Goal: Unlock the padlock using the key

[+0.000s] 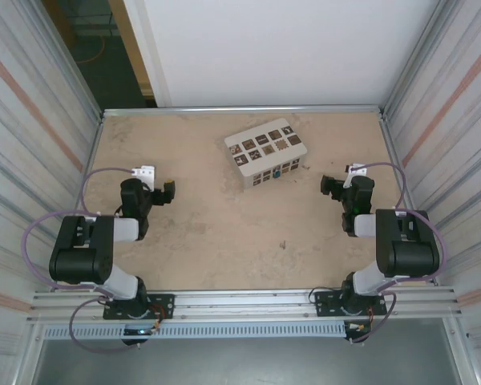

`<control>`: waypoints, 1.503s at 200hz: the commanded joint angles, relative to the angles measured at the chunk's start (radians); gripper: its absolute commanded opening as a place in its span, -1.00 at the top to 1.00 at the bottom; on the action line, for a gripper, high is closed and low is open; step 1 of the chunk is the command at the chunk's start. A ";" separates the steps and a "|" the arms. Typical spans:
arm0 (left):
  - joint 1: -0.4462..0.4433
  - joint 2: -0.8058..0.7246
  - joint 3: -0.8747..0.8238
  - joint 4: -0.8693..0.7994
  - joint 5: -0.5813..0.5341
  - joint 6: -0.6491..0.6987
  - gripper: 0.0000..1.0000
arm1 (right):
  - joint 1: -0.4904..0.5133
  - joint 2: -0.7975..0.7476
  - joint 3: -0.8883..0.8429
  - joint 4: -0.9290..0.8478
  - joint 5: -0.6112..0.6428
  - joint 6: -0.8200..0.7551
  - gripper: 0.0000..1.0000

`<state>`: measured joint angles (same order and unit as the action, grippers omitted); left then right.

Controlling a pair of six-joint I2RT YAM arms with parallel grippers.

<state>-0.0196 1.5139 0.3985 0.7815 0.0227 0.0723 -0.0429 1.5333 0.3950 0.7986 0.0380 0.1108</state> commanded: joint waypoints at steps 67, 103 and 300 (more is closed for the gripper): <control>-0.003 -0.002 0.013 0.009 -0.013 -0.005 -0.97 | 0.009 0.007 0.010 0.006 0.023 -0.013 -0.98; -0.003 -0.003 0.013 0.009 -0.013 -0.005 -0.97 | 0.010 0.008 0.011 0.005 0.023 -0.013 -0.98; 0.001 -0.107 -0.033 0.012 -0.009 -0.009 -0.97 | -0.009 -0.074 0.029 -0.092 -0.012 0.000 -0.98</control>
<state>-0.0189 1.4994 0.3912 0.7818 0.0261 0.0700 -0.0399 1.5242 0.3958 0.7780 0.0399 0.1112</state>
